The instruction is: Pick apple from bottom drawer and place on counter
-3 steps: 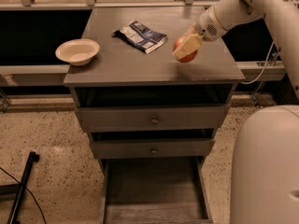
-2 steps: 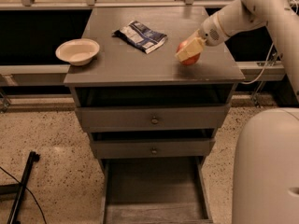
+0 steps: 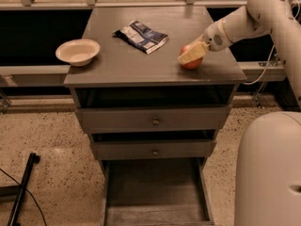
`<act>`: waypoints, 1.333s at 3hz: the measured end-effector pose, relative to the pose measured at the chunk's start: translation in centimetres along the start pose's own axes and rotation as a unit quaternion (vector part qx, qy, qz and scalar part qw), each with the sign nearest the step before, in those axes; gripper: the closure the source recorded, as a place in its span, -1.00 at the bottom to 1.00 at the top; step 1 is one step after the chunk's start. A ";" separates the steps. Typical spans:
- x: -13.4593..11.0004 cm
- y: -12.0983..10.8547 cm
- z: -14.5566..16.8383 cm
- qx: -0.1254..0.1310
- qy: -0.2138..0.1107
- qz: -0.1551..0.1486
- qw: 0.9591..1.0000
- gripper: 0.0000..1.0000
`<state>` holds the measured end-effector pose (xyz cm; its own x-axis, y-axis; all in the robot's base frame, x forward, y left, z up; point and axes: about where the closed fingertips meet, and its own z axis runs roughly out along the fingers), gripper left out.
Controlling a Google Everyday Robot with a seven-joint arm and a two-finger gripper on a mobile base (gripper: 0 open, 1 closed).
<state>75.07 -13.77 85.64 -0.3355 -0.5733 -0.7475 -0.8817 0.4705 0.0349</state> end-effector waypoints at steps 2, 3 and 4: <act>0.0 0.0 0.0 0.000 0.000 0.000 1.000 -0.90; 0.0 0.0 0.0 0.000 0.000 0.000 1.000 -1.00; -1.1 0.6 -1.4 -0.009 -0.012 -0.036 0.999 -1.00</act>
Offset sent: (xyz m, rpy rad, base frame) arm 0.0000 0.0000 0.0000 0.0000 0.0000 0.0000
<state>74.44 -13.81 87.44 -0.2632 -0.5884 -0.7645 -0.9089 0.4170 -0.0081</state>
